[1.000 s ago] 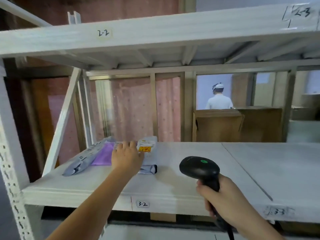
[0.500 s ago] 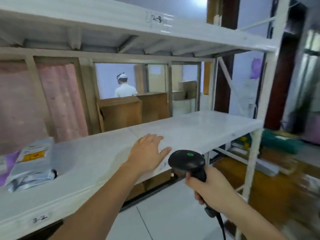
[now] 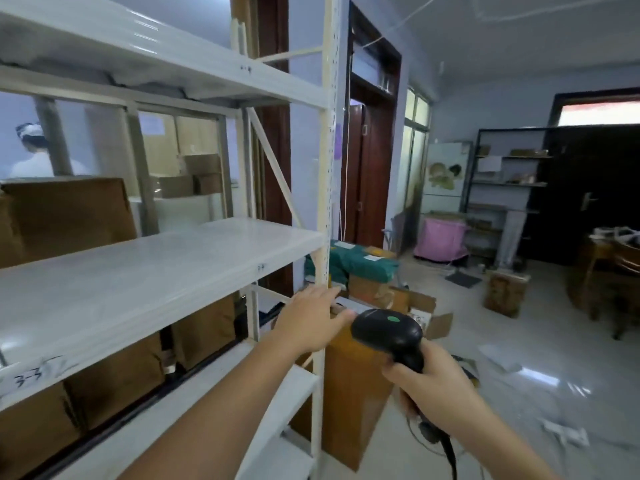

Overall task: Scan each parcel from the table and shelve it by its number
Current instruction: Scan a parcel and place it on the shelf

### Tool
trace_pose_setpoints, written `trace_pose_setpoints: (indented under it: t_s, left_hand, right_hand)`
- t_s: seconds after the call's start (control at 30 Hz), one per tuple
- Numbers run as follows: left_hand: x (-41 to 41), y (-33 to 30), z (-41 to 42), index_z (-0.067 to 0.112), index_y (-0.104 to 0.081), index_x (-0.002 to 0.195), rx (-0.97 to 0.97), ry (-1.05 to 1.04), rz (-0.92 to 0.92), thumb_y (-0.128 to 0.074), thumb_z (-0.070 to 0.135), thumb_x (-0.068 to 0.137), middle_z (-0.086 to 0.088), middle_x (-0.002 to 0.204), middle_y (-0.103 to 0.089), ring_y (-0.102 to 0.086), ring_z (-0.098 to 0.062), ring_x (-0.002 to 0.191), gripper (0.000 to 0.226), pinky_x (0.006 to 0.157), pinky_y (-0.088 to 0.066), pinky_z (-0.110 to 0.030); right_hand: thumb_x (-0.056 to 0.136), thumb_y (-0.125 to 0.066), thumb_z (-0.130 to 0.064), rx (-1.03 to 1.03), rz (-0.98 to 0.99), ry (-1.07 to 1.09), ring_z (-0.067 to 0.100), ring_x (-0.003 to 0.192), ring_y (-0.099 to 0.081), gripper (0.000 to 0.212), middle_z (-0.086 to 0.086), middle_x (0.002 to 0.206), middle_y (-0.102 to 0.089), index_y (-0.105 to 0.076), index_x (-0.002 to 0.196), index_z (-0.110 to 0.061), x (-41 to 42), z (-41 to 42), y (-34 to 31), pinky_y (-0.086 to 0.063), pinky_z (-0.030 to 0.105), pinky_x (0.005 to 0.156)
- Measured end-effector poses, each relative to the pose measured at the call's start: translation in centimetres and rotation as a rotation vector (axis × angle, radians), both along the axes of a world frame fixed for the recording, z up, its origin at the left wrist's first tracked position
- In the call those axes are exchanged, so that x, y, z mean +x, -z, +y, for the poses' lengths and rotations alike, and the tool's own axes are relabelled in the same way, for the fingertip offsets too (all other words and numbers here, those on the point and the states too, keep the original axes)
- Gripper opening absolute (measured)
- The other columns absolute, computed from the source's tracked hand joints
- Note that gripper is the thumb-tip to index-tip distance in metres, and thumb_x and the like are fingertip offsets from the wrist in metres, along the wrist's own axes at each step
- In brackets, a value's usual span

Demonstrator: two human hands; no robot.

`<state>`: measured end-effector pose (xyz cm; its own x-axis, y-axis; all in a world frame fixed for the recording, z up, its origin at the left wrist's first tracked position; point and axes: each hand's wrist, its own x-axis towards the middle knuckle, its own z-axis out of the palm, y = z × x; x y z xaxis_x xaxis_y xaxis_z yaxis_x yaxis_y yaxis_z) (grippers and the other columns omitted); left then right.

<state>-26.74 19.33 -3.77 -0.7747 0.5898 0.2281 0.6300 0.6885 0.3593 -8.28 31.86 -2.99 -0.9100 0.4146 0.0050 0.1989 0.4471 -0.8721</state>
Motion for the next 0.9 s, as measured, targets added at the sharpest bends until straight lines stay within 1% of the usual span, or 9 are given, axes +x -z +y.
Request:
trace_pose_setpoints:
  t_s: [0.1,0.17,0.23,0.3,0.4,0.53,0.67,0.8,0.9]
  left_hand:
    - [-0.8,2.3,5.0,0.035,-0.031,0.163,-0.038,0.054,-0.005,-0.042,0.066,0.103,0.004,0.169,-0.034,-0.031,-0.022,0.155,0.068,0.124,-0.029,-0.047]
    - [-1.7,3.6,7.4,0.031,-0.031,0.163,-0.088,0.088,0.007,-0.041,0.064,0.104,0.004,0.169,-0.033,-0.030,-0.021,0.156,0.068,0.125,-0.026,-0.044]
    - [-3.2,4.8,9.4,0.031,-0.029,0.163,-0.125,0.107,0.002,-0.040,0.066,0.104,0.003,0.170,-0.032,-0.029,-0.021,0.156,0.070,0.126,-0.025,-0.043]
    - [-5.1,6.0,11.2,0.032,-0.027,0.164,-0.148,0.119,-0.025,-0.039,0.068,0.103,0.003,0.171,-0.030,-0.027,-0.021,0.157,0.072,0.126,-0.024,-0.044]
    - [-8.3,7.5,13.5,0.032,-0.025,0.165,-0.180,0.144,-0.040,-0.038,0.067,0.104,0.003,0.172,-0.027,-0.024,-0.021,0.158,0.072,0.127,-0.023,-0.045]
    - [-13.9,8.9,16.6,0.032,-0.025,0.165,-0.192,0.171,-0.050,-0.038,0.067,0.104,0.004,0.172,-0.026,-0.022,-0.020,0.159,0.071,0.128,-0.022,-0.044]
    - [-20.9,10.2,19.6,0.034,-0.026,0.164,-0.204,0.172,-0.079,-0.039,0.069,0.103,0.006,0.172,-0.026,-0.022,-0.019,0.159,0.072,0.129,-0.024,-0.046]
    - [-27.0,11.5,22.1,0.035,-0.029,0.163,-0.224,0.175,-0.070,-0.038,0.070,0.102,0.007,0.171,-0.029,-0.024,-0.019,0.158,0.070,0.128,-0.026,-0.046]
    - [-30.8,12.8,24.4,0.036,-0.028,0.163,-0.236,0.195,-0.099,-0.039,0.068,0.103,0.007,0.171,-0.027,-0.022,-0.018,0.159,0.070,0.129,-0.024,-0.046]
  right_hand:
    - [0.089,-0.069,-0.016,-0.048,0.003,0.078,0.016,0.049,-0.059,0.011,0.006,0.066,-0.064,-0.060,0.094,-0.016,-0.2,4.2,1.3,-0.047,0.024,0.047]
    - [0.088,-0.070,-0.014,-0.075,-0.008,0.106,0.015,0.046,-0.057,0.013,0.006,0.062,-0.062,-0.059,0.096,-0.015,-0.7,6.5,2.1,-0.047,0.025,0.046]
    - [0.089,-0.068,-0.012,-0.093,-0.020,0.127,0.016,0.049,-0.059,0.014,0.008,0.064,-0.064,-0.059,0.098,-0.018,-1.3,8.4,2.9,-0.050,0.028,0.049]
    - [0.090,-0.066,-0.012,-0.099,-0.026,0.140,0.016,0.051,-0.061,0.014,0.008,0.066,-0.065,-0.059,0.099,-0.019,-2.2,10.1,3.6,-0.050,0.026,0.050]
    - [0.090,-0.066,-0.011,-0.103,-0.047,0.178,0.011,0.045,-0.057,0.011,0.006,0.060,-0.062,-0.060,0.097,-0.016,-4.4,12.3,4.5,-0.046,0.021,0.046]
    - [0.088,-0.068,-0.008,-0.100,-0.078,0.210,0.012,0.046,-0.058,0.016,0.006,0.061,-0.062,-0.059,0.099,-0.016,-9.2,15.6,5.4,-0.046,0.023,0.046]
    - [0.085,-0.072,-0.007,-0.079,-0.084,0.250,0.016,0.059,-0.061,0.021,0.004,0.069,-0.064,-0.062,0.100,-0.018,-15.3,18.6,5.9,-0.046,0.027,0.055]
    - [0.085,-0.071,-0.007,-0.069,-0.094,0.271,0.014,0.052,-0.060,0.017,0.006,0.065,-0.064,-0.062,0.096,-0.017,-20.8,21.3,6.7,-0.046,0.021,0.048]
    - [0.084,-0.071,-0.007,-0.082,-0.101,0.275,0.013,0.049,-0.061,0.016,0.006,0.061,-0.064,-0.063,0.095,-0.016,-24.6,23.5,7.5,-0.048,0.025,0.048]
